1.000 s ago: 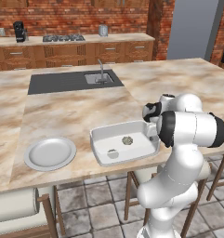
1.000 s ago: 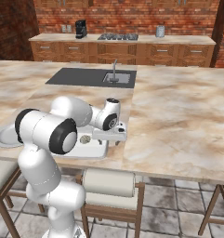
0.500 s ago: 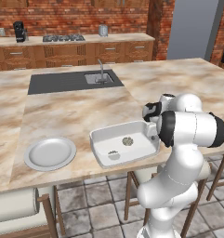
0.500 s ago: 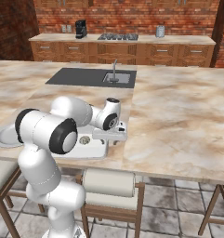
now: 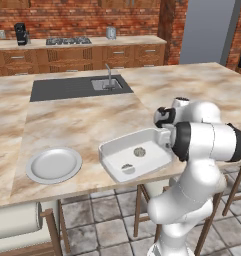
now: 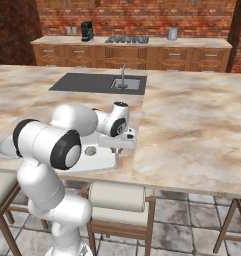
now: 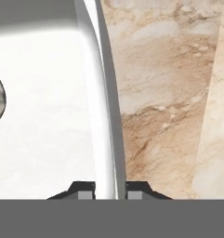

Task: Place two dumplings into each of the tupperware containers and then place the containers in the fridge.

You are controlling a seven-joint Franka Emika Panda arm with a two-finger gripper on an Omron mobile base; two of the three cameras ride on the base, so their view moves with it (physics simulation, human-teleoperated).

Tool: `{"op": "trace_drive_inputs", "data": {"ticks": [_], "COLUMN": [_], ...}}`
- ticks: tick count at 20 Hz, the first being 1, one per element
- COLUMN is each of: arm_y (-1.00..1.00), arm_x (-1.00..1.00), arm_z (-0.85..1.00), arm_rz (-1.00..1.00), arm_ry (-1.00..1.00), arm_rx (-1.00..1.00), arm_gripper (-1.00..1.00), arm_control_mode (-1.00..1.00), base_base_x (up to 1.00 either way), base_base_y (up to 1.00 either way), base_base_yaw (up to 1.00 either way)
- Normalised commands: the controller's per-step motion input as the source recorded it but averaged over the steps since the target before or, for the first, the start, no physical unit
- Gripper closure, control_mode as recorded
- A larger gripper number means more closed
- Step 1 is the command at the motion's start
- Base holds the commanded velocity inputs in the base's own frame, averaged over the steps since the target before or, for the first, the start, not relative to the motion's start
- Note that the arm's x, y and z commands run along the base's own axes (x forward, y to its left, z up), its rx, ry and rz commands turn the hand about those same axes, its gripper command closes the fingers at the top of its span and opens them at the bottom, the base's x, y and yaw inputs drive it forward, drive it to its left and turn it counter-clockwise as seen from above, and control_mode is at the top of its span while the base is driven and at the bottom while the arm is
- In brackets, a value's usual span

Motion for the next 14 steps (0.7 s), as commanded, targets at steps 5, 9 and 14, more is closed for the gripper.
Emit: {"op": "trace_drive_inputs", "data": {"ticks": [5, 9, 14], "arm_y": [0.0, 0.19, 0.43], "arm_x": [-0.28, -0.45, -0.35], "arm_z": [0.88, 0.71, 0.14], "arm_rz": [-0.15, -0.49, -0.76], "arm_ry": [0.14, 0.08, 0.0], "arm_rx": [0.0, 0.0, 0.0], "arm_gripper": [1.0, 1.0, 1.0], "arm_control_mode": [-1.0, -1.0, -1.0], "base_base_x": [0.0, 0.0, 0.0], "base_base_y": [0.0, 0.0, 0.0], "base_base_yaw": [0.0, 0.0, 0.0]}}
